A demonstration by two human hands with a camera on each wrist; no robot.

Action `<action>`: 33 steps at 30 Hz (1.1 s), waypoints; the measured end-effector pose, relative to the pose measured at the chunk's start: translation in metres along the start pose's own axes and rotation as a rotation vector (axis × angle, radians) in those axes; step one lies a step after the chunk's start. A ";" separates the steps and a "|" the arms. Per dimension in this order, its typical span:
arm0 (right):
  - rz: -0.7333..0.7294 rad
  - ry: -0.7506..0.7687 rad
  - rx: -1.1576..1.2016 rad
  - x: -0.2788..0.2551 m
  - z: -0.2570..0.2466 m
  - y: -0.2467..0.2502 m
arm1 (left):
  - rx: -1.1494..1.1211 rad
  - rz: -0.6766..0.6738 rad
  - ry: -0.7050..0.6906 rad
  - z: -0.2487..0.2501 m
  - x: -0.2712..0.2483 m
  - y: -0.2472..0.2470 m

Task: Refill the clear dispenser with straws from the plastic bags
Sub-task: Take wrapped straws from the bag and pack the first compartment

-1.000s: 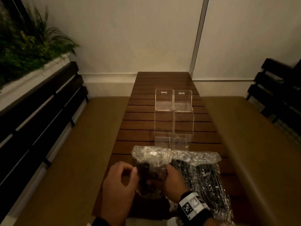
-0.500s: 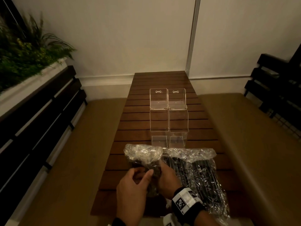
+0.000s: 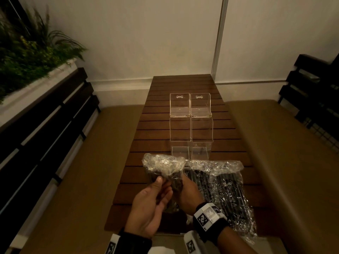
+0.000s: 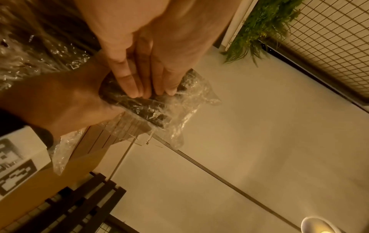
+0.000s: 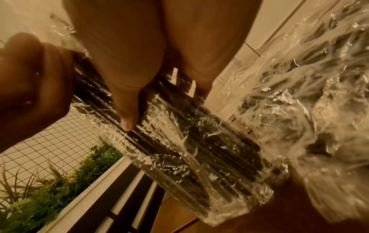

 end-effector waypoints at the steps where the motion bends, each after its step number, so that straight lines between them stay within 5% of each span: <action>1: -0.011 0.000 -0.007 0.000 -0.001 0.000 | 0.028 0.007 -0.042 0.001 -0.001 -0.001; 8: -0.018 -0.023 -0.060 0.003 0.007 -0.004 | 0.805 0.207 -0.641 0.018 -0.022 -0.013; 23: -0.012 -0.045 -0.086 0.011 0.025 -0.010 | 1.194 0.186 -0.941 0.023 -0.029 -0.019; 33: -0.054 -0.065 -0.024 0.005 0.025 -0.013 | 1.397 0.107 -1.199 0.087 -0.040 -0.054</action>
Point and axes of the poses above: each hand's wrist, its own x-axis towards the middle knuckle, its own y-axis out of the back of the hand, z = x × y, the point moved 5 cm from there along x, towards the middle knuckle, and after that the axes turned 2 degrees about z, right-handed, at the moved point
